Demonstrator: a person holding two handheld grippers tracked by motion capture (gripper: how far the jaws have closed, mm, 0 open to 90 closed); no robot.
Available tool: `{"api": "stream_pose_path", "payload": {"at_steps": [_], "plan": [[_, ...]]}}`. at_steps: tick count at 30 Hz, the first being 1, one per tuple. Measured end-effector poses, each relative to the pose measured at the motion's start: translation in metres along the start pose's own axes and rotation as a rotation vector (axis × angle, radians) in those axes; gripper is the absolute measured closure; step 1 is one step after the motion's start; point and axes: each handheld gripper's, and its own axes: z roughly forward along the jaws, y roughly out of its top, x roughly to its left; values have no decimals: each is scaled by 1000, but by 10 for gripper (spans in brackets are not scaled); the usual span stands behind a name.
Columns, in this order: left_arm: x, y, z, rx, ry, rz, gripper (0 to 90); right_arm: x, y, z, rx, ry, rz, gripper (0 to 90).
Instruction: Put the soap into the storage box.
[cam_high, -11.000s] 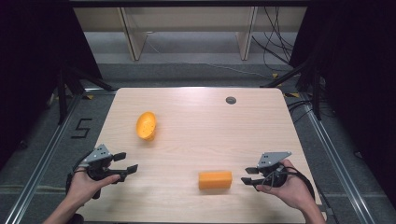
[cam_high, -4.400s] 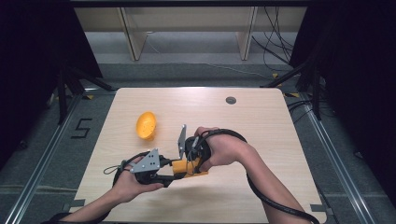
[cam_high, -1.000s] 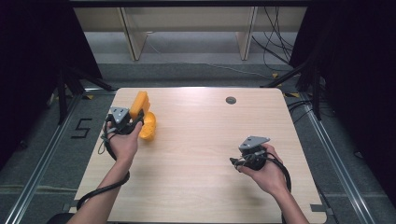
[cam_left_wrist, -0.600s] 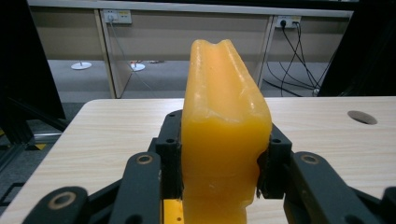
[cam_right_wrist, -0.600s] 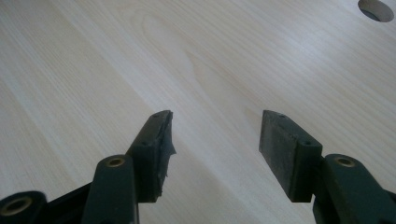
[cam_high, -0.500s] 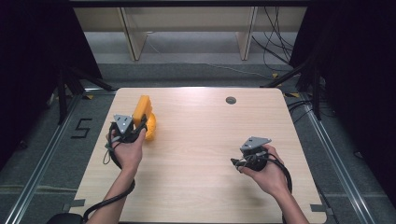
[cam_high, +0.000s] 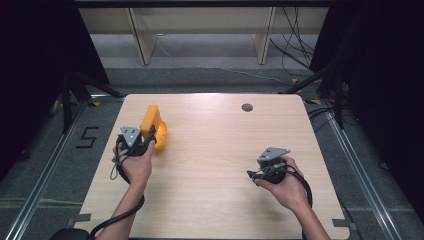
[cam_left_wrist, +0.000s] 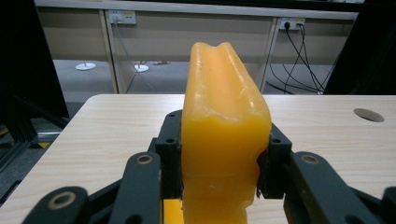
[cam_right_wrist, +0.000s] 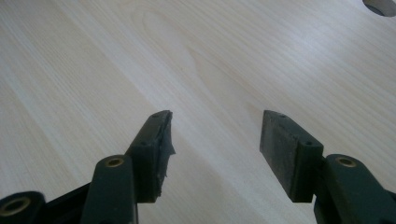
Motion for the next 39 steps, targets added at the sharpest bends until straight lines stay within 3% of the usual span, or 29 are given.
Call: {"api": "stream_pose_path", "payload": {"at_steps": [2, 5, 9, 39], "plan": [[2, -3, 1, 3, 7, -8, 603, 1, 0, -1, 5, 7, 24, 443], [4, -5, 4, 8, 14, -6, 603, 1, 0, 0, -10, -2, 8, 443], [4, -7, 8, 13, 21, 0, 603, 2, 0, -1, -17, -4, 32, 445], [1, -31, 32, 35, 49, 3, 603, 4, -2, 5, 15, 25, 10, 437]]}}
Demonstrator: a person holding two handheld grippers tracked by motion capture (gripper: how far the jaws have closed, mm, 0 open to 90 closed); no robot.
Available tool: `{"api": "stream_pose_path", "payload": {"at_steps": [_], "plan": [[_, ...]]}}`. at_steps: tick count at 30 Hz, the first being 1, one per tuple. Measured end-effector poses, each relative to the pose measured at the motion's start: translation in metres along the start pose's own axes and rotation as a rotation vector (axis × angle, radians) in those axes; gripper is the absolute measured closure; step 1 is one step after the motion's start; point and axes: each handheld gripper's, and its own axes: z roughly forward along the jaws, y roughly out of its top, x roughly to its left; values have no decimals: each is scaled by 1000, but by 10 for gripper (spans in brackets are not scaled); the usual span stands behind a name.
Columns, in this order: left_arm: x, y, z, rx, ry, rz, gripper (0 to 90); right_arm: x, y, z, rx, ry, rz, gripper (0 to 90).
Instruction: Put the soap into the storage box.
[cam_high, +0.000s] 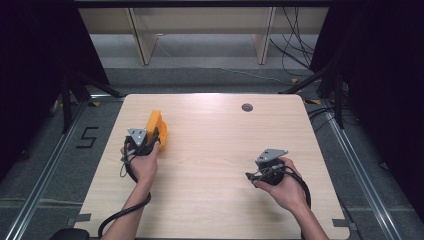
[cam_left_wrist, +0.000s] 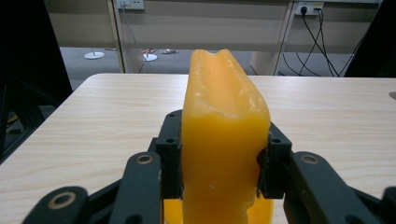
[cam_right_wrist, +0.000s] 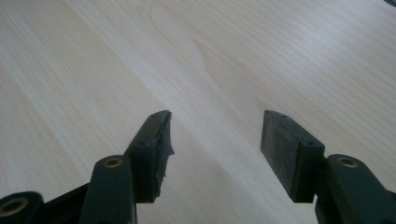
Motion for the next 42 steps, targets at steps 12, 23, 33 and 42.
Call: {"api": "stream_pose_path", "payload": {"at_steps": [12, 23, 33, 42], "plan": [[3, -5, 4, -19, -5, -4, 603, 2, 0, 1, 7, 1, -2, 436], [0, -14, 6, -21, 1, -2, 601, 4, 0, 3, 25, 16, 2, 436], [1, -15, 6, -8, -6, -3, 598, 5, 0, 3, 39, 29, 9, 436], [2, -12, 2, -5, -13, 1, 549, 4, -1, 4, 38, 27, -2, 434]]}}
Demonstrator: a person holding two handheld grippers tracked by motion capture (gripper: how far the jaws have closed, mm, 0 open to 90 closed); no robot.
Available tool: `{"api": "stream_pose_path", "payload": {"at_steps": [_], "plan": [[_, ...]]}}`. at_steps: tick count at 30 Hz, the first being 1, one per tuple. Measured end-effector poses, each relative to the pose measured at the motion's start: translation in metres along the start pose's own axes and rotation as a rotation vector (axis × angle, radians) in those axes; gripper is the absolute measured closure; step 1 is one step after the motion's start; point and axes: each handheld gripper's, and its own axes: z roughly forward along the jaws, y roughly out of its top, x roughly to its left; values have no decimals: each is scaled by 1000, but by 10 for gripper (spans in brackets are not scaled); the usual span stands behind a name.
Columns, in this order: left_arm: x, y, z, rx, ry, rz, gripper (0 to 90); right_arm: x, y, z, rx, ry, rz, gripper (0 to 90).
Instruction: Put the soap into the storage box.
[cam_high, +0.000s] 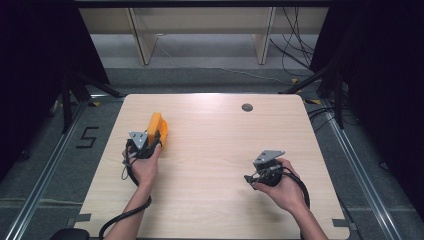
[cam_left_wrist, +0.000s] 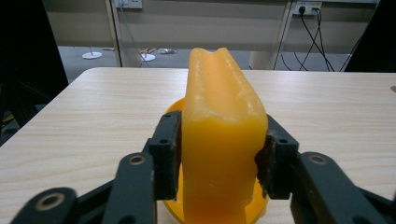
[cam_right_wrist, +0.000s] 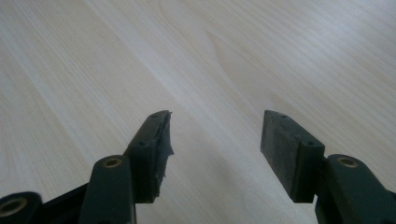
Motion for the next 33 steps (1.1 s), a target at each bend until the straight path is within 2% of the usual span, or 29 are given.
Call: {"api": "stream_pose_path", "payload": {"at_steps": [2, 5, 8, 9, 10, 11, 12, 14, 16, 17, 19, 25, 28, 30, 32, 33], "plan": [[0, 1, -2, 7, 5, 6, 514, -1, 0, 1, -9, -4, -17, 434], [2, 4, -5, 8, -2, -9, 470, -1, 1, 0, -13, -2, -29, 434], [2, 8, -10, 14, -5, -6, 420, -2, 1, 1, -16, 5, -27, 433], [2, 9, -11, 17, -9, -7, 407, 0, 1, -1, -1, 1, 11, 432], [2, 11, -13, 22, -9, -6, 393, 1, 1, -1, 5, 1, 14, 432], [2, 12, -14, 28, -13, -7, 380, -1, 0, 0, -7, -3, -11, 432], [3, 14, -16, 31, -13, -9, 357, -1, 1, 0, -6, 5, -6, 432], [4, 18, -19, 56, -21, -2, 348, -1, 1, 0, -8, 4, -8, 432], [5, 22, -22, 82, -27, -4, 326, 1, 1, -2, 2, 0, 15, 431], [6, 24, -24, 92, -31, -7, 320, 0, 0, -1, 0, -3, 3, 431], [7, 26, -27, 98, -39, -11, 315, 1, 1, -2, 6, 2, 16, 431], [9, 35, -37, 144, -40, -3, 307, 0, 0, 0, 6, 1, 5, 430], [8, 50, -38, 206, -40, 4, 307, 1, 0, 0, 7, 2, 17, 430], [8, 63, -38, 281, -52, 16, 303, 1, 0, 2, -13, -9, 7, 430], [9, 73, -37, 355, -76, 26, 305, 1, 0, 0, 4, 0, 8, 429], [10, 79, -37, 374, -82, 33, 312, -2, 1, 1, -5, 7, -25, 429]]}}
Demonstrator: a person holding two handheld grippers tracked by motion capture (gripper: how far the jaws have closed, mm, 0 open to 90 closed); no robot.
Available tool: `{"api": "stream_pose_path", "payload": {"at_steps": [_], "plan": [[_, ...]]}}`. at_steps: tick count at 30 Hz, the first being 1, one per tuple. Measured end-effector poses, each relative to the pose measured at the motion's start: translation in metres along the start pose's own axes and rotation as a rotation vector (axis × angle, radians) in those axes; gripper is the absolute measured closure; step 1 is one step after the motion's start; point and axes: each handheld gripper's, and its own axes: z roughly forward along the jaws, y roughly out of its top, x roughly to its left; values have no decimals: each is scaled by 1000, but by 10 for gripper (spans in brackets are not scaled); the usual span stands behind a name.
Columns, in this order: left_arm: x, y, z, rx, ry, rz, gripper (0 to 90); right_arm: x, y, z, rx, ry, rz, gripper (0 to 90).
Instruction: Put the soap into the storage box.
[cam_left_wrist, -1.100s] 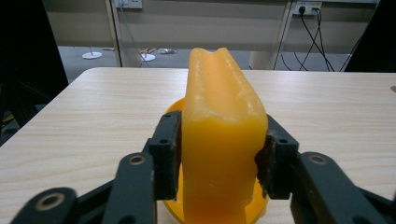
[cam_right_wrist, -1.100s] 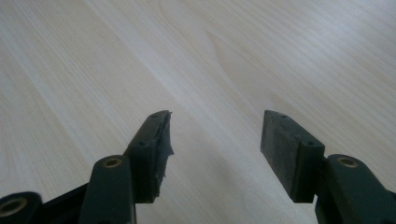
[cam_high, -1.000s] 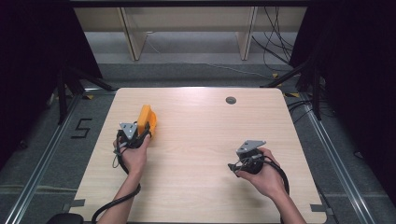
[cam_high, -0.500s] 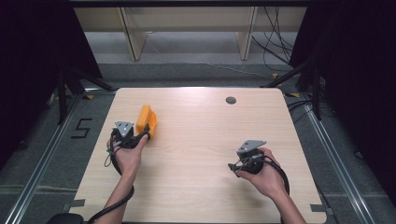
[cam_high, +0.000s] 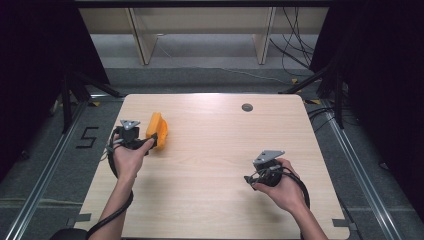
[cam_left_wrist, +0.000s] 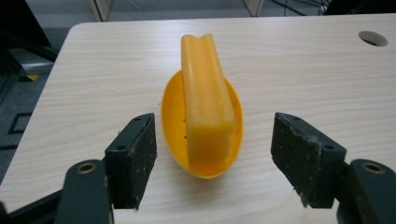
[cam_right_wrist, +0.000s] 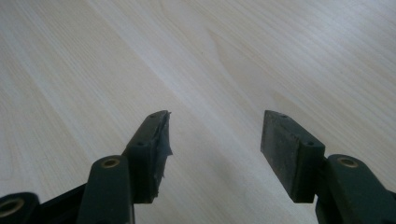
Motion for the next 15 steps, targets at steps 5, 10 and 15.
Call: {"api": "stream_pose_path", "payload": {"at_steps": [5, 10, 15], "plan": [[3, 17, -8, 80, -38, 69, 335, -1, -1, 0, 2, 3, 6, 429], [1, 32, -4, 169, -108, 145, 329, -1, -1, 2, -2, 0, -3, 429], [0, 47, 1, 209, -194, 205, 340, -1, -2, 0, 14, -2, 20, 429]]}}
